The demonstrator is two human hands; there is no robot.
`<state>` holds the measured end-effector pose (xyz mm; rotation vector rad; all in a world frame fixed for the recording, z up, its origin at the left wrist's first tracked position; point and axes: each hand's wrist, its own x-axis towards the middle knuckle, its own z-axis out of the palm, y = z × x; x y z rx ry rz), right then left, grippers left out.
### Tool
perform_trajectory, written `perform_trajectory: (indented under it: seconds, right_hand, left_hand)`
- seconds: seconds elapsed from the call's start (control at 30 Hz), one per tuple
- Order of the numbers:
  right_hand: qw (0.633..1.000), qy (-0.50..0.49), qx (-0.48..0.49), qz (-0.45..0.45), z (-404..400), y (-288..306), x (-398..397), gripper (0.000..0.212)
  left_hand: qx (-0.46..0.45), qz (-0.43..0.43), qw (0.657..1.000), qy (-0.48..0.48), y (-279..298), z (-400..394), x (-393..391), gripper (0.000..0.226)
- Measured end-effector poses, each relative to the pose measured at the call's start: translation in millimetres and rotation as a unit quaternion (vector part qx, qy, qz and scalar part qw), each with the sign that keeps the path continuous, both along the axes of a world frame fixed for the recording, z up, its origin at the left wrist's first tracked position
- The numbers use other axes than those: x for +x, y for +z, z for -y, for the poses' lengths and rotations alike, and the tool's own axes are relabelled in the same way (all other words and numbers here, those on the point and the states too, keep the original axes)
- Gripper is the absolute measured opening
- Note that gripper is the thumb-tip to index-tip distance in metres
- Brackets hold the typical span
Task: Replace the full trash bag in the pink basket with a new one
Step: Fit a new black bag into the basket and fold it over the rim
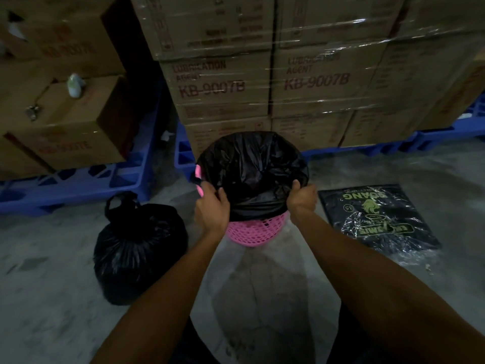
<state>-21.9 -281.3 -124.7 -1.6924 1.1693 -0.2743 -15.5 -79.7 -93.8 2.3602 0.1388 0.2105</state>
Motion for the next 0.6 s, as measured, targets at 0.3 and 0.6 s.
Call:
perform_trajectory:
  seconds: [0.3, 0.6]
  right_hand:
    - [0.999, 0.021, -0.031, 0.005, 7, -3, -3, 0.045]
    - [0.995, 0.047, -0.079, -0.037, 24, -4, -18, 0.042]
  left_hand:
    - [-0.167, -0.179, 0.963, 0.108, -17, -17, 45, 0.045]
    - [-0.095, -0.124, 0.985, 0.069, -12, -26, 66, 0.048]
